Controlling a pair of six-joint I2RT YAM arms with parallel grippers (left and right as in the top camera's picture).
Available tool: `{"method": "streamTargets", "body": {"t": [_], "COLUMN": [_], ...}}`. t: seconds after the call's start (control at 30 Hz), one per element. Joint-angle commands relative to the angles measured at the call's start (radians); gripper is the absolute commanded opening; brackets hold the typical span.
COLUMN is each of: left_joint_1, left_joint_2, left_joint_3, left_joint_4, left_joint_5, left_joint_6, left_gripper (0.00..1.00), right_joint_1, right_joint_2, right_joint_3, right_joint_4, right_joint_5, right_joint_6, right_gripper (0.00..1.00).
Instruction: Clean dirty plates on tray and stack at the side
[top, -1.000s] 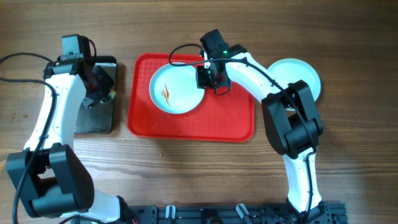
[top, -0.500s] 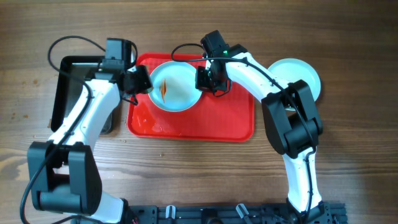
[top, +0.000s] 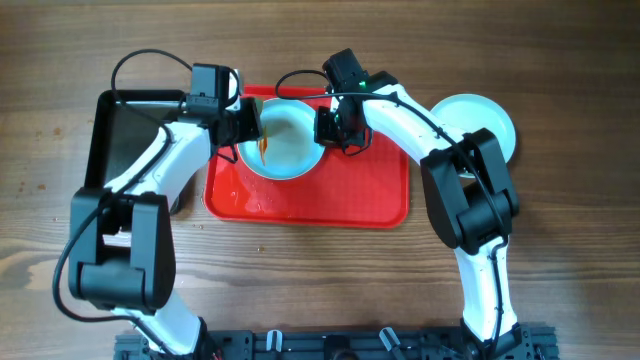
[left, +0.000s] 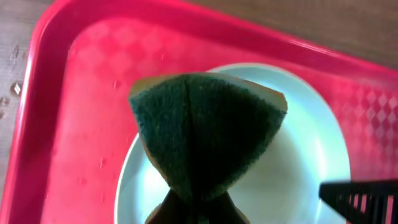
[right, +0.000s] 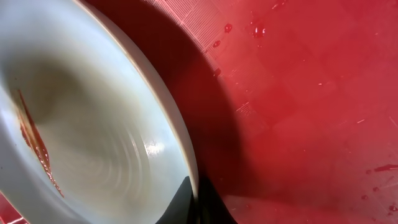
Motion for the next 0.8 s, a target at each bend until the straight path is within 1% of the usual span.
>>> {"method": "streamTargets", "body": {"t": [0.0,0.17,0.3,0.63,0.7,0.77], "left_joint_1": [-0.014,-0.033,-0.04,-0.039,-0.039,-0.04], "left_joint_2": [0.063,0.138,0.149,0.149,0.149,0.149], "left_joint_3": [-0.005,-0.005,-0.005,-0.005,-0.005,-0.005], "left_joint_4": [0.05,0.112,0.091,-0.218,-0.259,-0.297], "left_joint_5": [0.022,0.018,0.018,0.032,0.077,0.193], "left_joint_6": [0.024,0.024,0.024,0.024,0.032,0.099], "left_gripper": [0.04,0.04,0.04,0.04,0.04,0.04], "right_joint_1": [0.0,0.0,0.0,0.0,0.0,0.0], "right_joint_2": [0.035,0.035,0.035,0.035,0.035,0.035], "right_joint_3": [0.002,0.002,0.002,0.002,0.002,0.002], "right_joint_4": [-0.001,0.006,0.006,0.006,0.006,0.006], "right_joint_5": [0.003,0.003,0.006,0.01,0.01,0.01], "right_joint_6": [-0.009,-0.01,-0.011,-0.011,-0.011,-0.011], "right_gripper": [0.04,0.04,0.04,0.04,0.04,0.04]}}
